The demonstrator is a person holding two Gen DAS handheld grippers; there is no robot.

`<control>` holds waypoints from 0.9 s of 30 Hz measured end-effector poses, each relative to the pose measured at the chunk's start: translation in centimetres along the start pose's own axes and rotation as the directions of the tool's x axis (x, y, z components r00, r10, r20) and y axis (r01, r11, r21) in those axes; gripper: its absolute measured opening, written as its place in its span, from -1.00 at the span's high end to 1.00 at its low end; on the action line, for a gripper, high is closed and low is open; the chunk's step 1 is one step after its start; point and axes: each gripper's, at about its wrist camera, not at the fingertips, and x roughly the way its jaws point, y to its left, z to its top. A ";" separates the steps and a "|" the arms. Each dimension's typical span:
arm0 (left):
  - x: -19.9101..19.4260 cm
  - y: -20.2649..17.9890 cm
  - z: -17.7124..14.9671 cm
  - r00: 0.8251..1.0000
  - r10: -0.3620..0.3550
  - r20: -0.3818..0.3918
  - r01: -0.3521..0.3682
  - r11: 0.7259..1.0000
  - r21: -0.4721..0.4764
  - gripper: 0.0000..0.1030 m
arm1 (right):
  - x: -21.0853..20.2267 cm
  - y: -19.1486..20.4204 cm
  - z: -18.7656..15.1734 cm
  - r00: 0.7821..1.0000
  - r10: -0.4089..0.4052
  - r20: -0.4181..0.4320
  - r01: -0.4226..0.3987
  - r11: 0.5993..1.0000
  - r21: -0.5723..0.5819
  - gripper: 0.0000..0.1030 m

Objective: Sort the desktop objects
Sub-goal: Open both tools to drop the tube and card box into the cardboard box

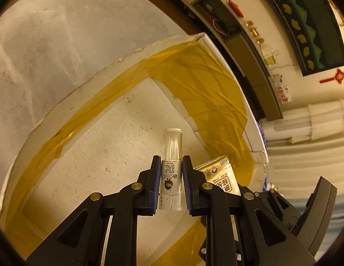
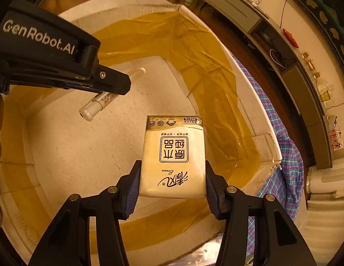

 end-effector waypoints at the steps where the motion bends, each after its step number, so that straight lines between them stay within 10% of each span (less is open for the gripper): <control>1: 0.1 0.0 0.1 1.000 0.002 -0.003 -0.002 1.000 0.004 0.63 | 0.2 -0.1 0.1 1.000 -0.008 -0.008 0.008 1.000 -0.002 -0.03; 7: 0.2 -0.1 0.2 1.000 0.022 0.003 -0.022 1.000 0.010 0.21 | 0.8 -0.4 0.2 0.999 -0.029 -0.015 0.029 1.000 0.000 -0.06; 27: -8.1 -5.0 -6.2 0.963 0.127 0.236 -0.196 0.936 0.293 0.20 | -8.4 -0.3 -5.4 0.961 0.076 0.266 -0.116 0.983 0.140 -0.30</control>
